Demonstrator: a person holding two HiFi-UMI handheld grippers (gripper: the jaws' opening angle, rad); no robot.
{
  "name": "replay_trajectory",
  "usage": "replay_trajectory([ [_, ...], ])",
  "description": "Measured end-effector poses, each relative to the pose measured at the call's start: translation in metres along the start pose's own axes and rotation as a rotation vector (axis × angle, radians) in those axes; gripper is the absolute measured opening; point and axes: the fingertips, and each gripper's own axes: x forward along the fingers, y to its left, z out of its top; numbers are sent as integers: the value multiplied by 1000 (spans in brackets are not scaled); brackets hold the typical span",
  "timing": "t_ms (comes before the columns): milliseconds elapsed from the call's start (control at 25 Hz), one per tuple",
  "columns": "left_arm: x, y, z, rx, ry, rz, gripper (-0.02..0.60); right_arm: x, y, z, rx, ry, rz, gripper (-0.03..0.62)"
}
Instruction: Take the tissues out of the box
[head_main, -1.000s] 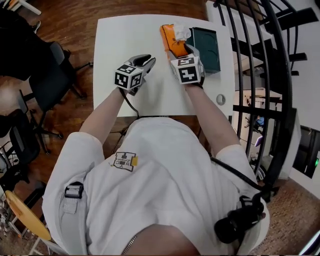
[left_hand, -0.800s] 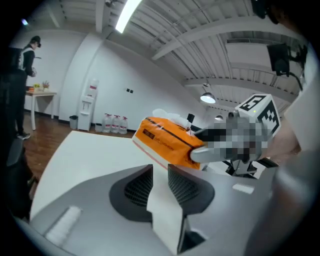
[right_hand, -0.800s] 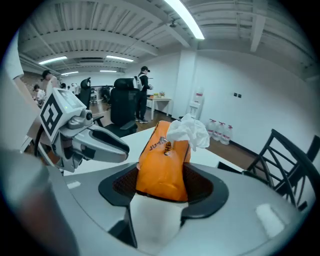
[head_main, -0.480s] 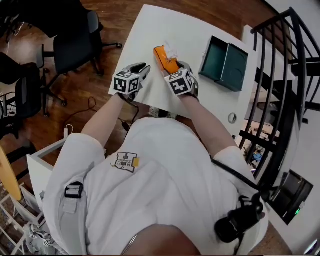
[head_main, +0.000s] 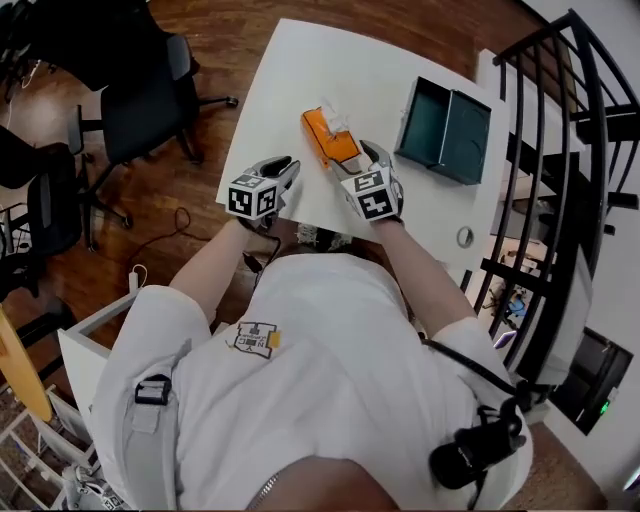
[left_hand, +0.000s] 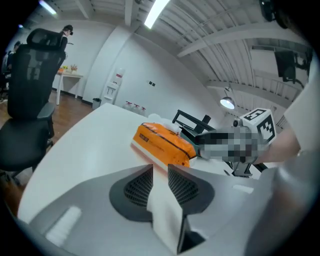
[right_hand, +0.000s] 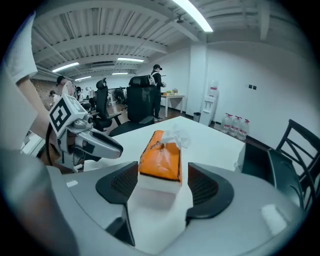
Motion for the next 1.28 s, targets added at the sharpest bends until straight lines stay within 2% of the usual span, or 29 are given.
replay_trajectory([
  [120, 7, -12, 4, -11, -22, -27, 93, -23, -13, -14, 51, -29, -23, 282],
  [240, 11, -40, -16, 9, 15, -39, 92, -42, -15, -53, 85, -7, 0, 250],
  [360, 19, -85, -46, 69, 92, -94, 92, -60, -8, -96, 108, 16, 83, 159],
  [400, 23, -99, -56, 89, 118, -106, 92, -66, -5, -111, 119, 28, 107, 107],
  [560, 44, -120, -72, 153, 157, -89, 92, -71, -7, -144, 100, 49, 139, 26],
  [800, 60, -120, -71, 190, 194, -34, 73, -70, -14, -156, 62, 54, 141, 0],
  [1000, 60, -140, -89, 177, 241, -69, 54, -85, -10, -190, 70, 102, 167, 0],
  [1280, 62, -136, -84, 209, 263, -89, 51, -79, -16, -182, 76, 87, 159, 0],
])
